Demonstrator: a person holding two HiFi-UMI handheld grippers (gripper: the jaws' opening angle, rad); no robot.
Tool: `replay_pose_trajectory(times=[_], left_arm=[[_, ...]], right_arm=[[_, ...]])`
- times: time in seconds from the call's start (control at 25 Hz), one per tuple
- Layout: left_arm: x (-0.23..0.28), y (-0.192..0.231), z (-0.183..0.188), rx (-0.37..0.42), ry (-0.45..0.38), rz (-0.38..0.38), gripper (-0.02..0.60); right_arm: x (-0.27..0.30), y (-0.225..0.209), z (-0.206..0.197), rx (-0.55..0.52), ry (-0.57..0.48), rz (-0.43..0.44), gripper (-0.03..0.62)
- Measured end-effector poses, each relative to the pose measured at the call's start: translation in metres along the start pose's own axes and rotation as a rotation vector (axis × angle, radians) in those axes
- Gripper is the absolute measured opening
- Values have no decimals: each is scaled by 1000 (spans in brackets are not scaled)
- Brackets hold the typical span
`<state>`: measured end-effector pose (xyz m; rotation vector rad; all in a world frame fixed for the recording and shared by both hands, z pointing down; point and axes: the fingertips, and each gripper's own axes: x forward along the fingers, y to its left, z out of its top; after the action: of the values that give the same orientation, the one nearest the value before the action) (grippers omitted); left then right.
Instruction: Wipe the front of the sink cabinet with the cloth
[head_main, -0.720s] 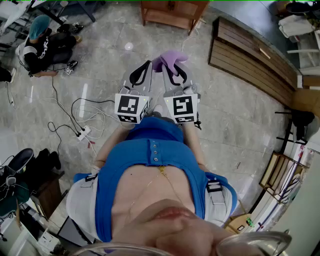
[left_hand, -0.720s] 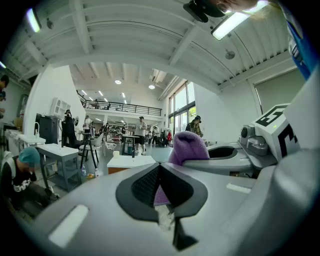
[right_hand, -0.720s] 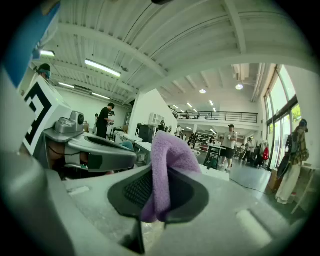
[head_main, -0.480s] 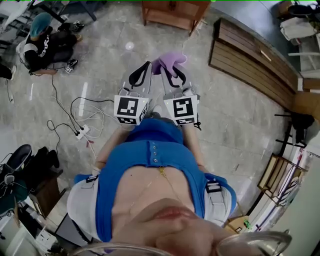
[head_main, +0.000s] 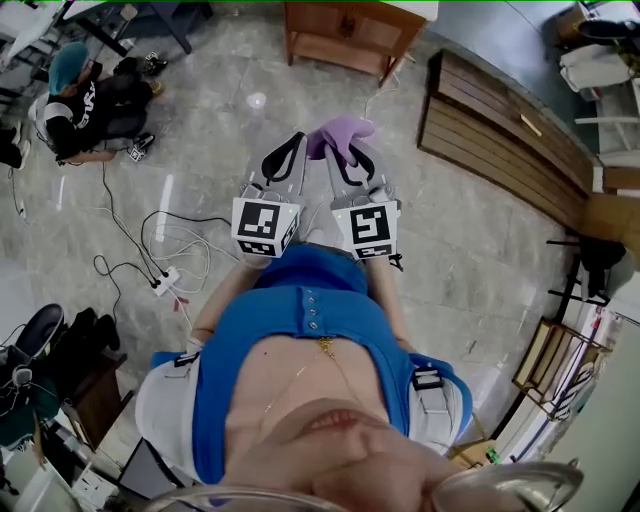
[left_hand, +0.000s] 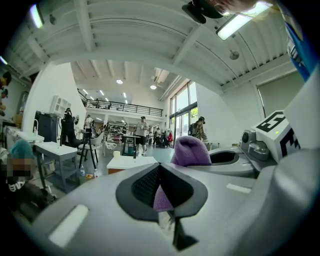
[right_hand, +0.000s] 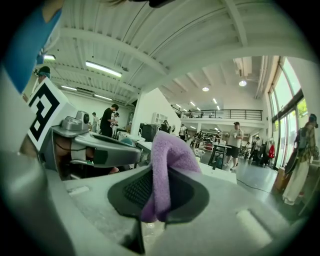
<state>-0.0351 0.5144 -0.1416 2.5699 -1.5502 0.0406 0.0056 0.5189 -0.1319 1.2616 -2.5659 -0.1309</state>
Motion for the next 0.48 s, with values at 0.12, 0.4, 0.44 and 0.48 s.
replay_pose_trajectory(times=[0.12,0.4,0.44,0.48], left_arm=[[24,27,2,7,8,-21,0],[89,84,14,21,17,-92,0],[96,92,16,21,18,-102,0],[101,99,17,21,19,-110,0]], right_arm=[[32,-11,5,-6,3,-20,63],[113,-45,20,-24,10,-58,63],[124,-48,21,-22,13,-64,63],[133,-50,23,-19,15,-70,62]])
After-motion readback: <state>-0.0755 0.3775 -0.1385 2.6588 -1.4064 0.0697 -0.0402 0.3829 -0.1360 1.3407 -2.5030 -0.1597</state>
